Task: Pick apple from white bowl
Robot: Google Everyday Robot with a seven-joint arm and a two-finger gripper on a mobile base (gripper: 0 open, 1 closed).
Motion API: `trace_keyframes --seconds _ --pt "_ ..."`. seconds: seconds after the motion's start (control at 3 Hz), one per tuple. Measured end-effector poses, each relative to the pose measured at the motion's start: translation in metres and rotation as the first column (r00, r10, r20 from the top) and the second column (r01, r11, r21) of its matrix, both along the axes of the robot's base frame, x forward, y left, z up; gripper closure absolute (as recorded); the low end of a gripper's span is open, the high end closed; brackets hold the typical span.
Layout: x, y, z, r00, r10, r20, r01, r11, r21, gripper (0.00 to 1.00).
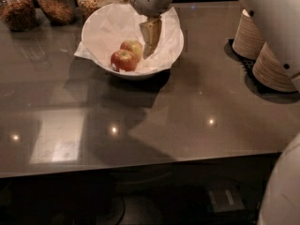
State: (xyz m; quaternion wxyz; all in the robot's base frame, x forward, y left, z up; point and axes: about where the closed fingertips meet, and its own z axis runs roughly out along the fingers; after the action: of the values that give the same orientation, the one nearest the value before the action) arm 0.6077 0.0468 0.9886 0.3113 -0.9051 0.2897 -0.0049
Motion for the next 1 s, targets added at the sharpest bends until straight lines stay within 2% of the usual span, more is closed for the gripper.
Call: trace_keyframes --seconds 0.33,0.67,1.0 --pt "0.02 0.005 -0.019 0.9995 0.031 0.002 -0.031 0.999 -0.013 0.38" --pt "0.024 0.005 -0.023 0.9994 0.034 0.003 -0.034 0.999 -0.016 0.37" --pt "0.029 0.006 -0.036 0.9989 0.047 0.003 -0.046 0.999 -0.026 0.31"
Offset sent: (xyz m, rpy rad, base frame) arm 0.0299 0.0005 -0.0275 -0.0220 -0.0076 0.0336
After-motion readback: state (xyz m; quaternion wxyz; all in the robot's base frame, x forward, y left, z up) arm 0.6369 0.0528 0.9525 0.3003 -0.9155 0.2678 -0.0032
